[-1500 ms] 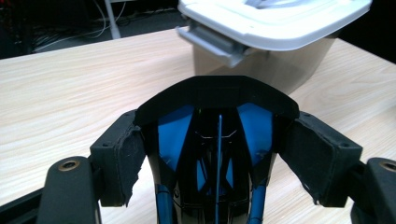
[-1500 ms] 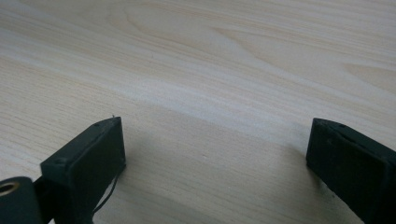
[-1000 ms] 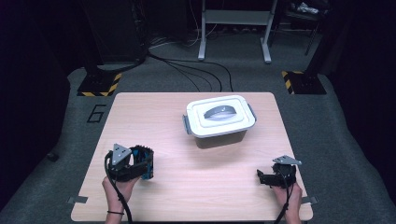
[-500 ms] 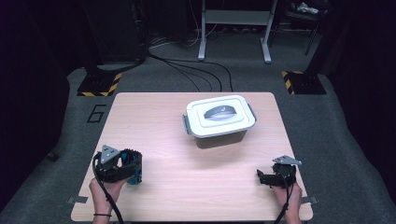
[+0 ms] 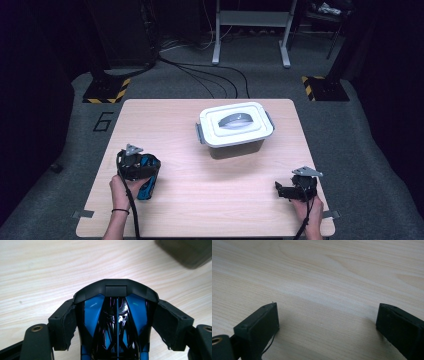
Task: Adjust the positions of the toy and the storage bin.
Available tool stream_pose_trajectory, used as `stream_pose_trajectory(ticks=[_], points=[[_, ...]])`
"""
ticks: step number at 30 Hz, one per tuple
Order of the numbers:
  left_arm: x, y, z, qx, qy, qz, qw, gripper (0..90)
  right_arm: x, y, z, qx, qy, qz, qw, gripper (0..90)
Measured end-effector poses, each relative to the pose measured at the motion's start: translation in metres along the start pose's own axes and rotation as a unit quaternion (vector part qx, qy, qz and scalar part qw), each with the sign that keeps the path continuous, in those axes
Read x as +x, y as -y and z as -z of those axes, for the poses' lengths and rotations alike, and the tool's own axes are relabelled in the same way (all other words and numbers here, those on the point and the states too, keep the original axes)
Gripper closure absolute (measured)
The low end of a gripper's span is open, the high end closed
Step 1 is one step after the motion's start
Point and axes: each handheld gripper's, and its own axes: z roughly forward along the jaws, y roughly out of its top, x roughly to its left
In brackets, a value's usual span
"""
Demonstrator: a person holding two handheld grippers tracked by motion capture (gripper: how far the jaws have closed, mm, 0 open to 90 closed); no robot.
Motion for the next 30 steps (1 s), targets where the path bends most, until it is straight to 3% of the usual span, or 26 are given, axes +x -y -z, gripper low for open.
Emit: stream_pose_trajectory(ticks=[9,14,30], points=[[0.005,-0.002,-0.029,0.045,0.005,0.002,0.999,25.0,0.0,0.0,0.0,0.0,0.0,0.0,1.0,3.8],[0.007,0.001,-0.042,0.074,0.007,-0.001,0.9972,25.0,0.0,0.0,0.0,0.001,0.0,-0.002,1.0,3.8],[0.01,0.008,-0.045,0.082,0.016,-0.001,0.9965,25.0,0.0,0.0,0.0,0.001,0.001,-0.002,1.0,3.9]])
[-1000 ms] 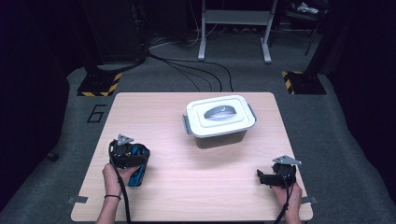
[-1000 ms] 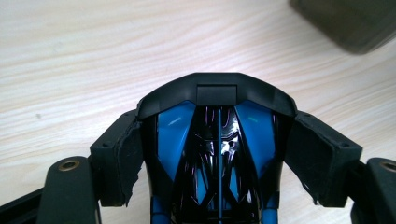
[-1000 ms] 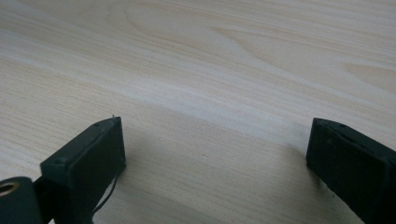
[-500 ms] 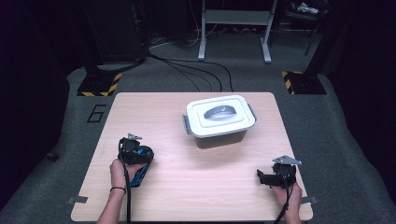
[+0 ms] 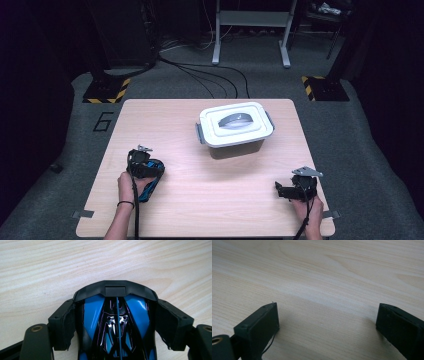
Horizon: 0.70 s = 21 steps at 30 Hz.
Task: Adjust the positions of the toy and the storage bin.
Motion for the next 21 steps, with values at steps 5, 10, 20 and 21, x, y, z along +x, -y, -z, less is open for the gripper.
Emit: stream_pose_trajectory(ticks=[5,10,20,21], points=[[0.002,0.004,0.002,-0.005,0.006,0.0,1.0,24.9,0.0,0.0,0.0,0.0,0.0,-0.002,1.0,3.8],[0.001,0.005,0.002,-0.006,0.005,0.0,1.0,24.1,0.0,0.0,0.0,0.0,0.0,-0.002,1.0,3.8],[0.003,0.016,0.038,-0.067,0.006,0.004,0.9977,9.8,0.0,0.0,0.0,0.0,-0.001,-0.002,1.0,3.9],[0.003,0.016,0.038,-0.067,0.006,0.004,0.9977,8.5,0.0,0.0,0.0,0.0,-0.001,-0.002,1.0,3.9]])
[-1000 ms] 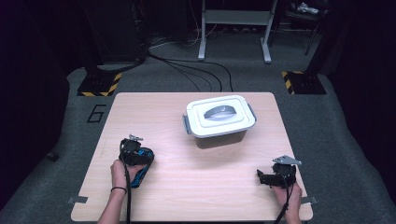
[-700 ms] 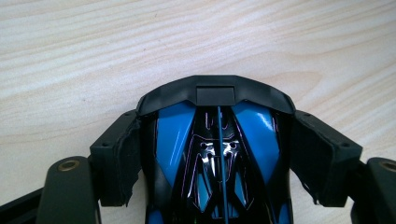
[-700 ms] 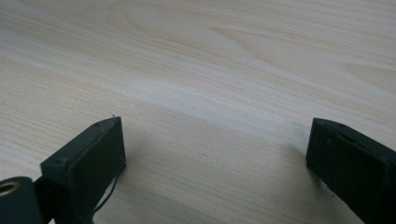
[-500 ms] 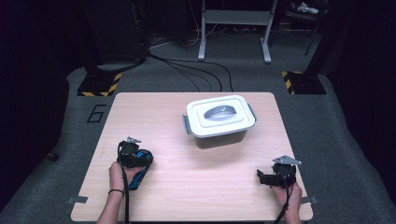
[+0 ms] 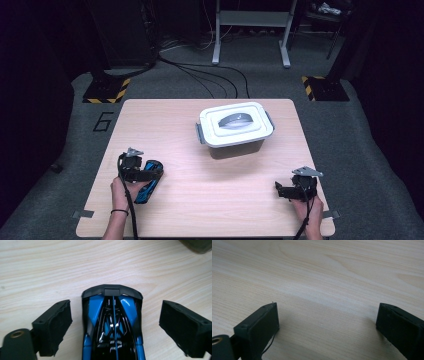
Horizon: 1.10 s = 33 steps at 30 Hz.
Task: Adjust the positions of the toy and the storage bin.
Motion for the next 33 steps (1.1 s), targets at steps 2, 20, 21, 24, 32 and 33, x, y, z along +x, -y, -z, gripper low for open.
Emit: stream_pose_trajectory(ticks=[2,20,21,24,32,33], points=[[0.002,0.003,0.008,-0.009,-0.009,0.0,0.9999,7.2,0.0,0.0,0.0,0.0,0.0,0.0,1.0,3.8],[0.076,0.08,0.025,-0.032,-0.099,0.05,0.9933,0.0,0.001,-0.001,-0.001,0.008,-0.005,0.001,1.0,1.2],[0.078,0.083,0.023,-0.027,-0.099,0.051,0.9934,0.0,0.001,-0.002,-0.001,0.009,-0.004,0.001,1.0,0.9],[0.079,0.086,0.021,-0.032,-0.106,0.046,0.9928,0.0,0.001,-0.003,-0.002,0.013,-0.003,-0.003,0.9999,0.0],[0.077,0.085,0.019,-0.027,-0.102,0.038,0.9937,0.0,-0.005,-0.011,0.001,0.014,-0.021,-0.02,0.9995,0.0],[0.077,0.085,0.019,-0.027,-0.101,0.037,0.9938,0.0,-0.006,-0.015,0.002,0.012,-0.024,-0.02,0.9994,0.0]])
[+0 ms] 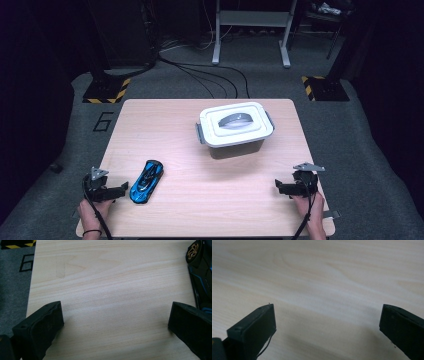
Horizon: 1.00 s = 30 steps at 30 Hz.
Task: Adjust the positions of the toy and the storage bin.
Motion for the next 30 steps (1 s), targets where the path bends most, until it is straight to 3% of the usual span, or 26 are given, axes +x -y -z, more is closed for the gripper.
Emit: stream_pose_trajectory(ticks=[6,10,11,16,27,28,30], points=[[-0.005,0.002,0.002,-0.001,0.001,-0.004,1.0,0.1,0.0,-0.038,0.016,-0.028,-0.007,-0.007,0.9995,0.4],[-0.005,0.002,0.002,-0.001,0.008,-0.013,0.9999,0.2,0.006,-0.077,0.026,-0.043,-0.009,0.011,0.999,1.3],[-0.006,0.002,0.001,-0.003,0.009,-0.015,0.9999,0.2,0.006,-0.077,0.026,-0.043,-0.009,0.011,0.999,1.3],[-0.006,0.002,0.001,-0.002,0.01,-0.015,0.9998,0.1,0.011,-0.114,0.024,-0.045,-0.014,0.019,0.9987,0.0],[-0.006,0.002,0.001,-0.002,0.01,-0.015,0.9998,0.1,0.012,-0.153,0.015,-0.044,-0.031,0.006,0.9985,0.0],[-0.006,0.002,0.001,-0.002,0.01,-0.016,0.9998,0.1,0.012,-0.156,0.013,-0.048,-0.031,0.006,0.9983,1.5],[-0.006,0.002,0.001,-0.002,0.01,-0.015,0.9998,0.2,0.012,-0.163,0.011,-0.052,-0.031,0.006,0.9981,17.5]])
